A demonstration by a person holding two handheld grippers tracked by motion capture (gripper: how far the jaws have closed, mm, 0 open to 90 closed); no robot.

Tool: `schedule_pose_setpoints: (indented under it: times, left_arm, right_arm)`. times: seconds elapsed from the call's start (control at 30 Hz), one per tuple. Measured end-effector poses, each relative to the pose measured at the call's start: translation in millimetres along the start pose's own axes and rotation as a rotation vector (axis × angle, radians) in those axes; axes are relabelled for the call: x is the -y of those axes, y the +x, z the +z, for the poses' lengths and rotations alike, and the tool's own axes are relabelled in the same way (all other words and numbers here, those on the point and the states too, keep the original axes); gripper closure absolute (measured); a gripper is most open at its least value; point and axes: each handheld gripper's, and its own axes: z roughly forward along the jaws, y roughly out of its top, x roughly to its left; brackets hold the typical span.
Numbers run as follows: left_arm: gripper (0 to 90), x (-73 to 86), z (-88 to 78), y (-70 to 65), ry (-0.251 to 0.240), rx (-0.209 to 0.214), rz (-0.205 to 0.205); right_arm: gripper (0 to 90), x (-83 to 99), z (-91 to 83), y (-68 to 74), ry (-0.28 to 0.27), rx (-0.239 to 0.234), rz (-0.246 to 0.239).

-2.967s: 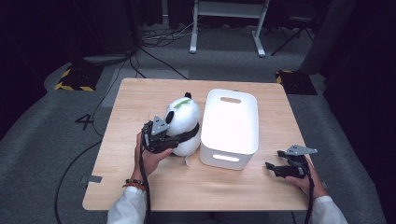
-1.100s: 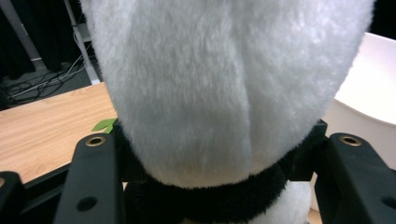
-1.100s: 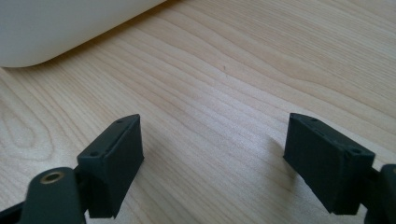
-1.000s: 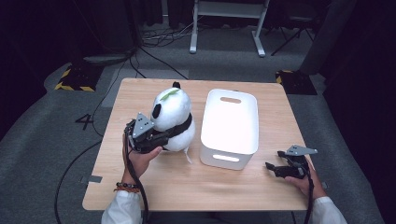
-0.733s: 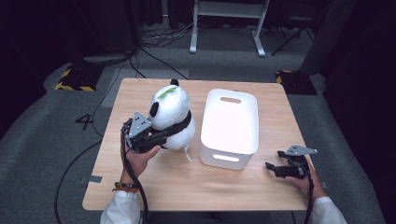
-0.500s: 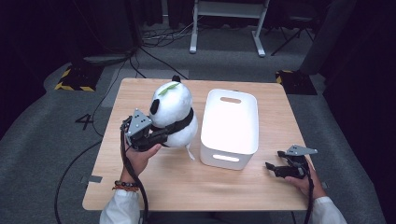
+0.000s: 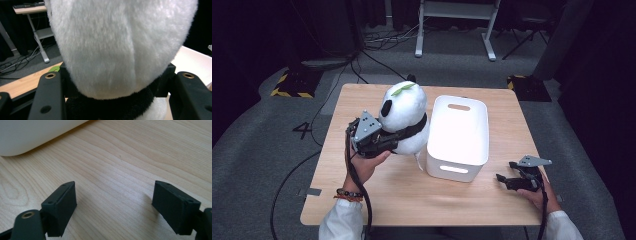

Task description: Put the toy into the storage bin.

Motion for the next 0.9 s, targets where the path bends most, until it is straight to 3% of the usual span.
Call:
schedule_pose_setpoints:
  times: [0.53,0.9]
  left_arm:
    - [39.0,-17.7,-1.0,-5.3,-0.031,0.03,0.012]
    - [38.9,-33.1,7.5,-19.4,-0.04,0.057,0.041]
  right_arm:
    - [19.1,0.0,0.0,0.0,0.0,0.0,-0.001]
    - [19.1,0.0,0.0,0.0,0.0,0.0,0.0]
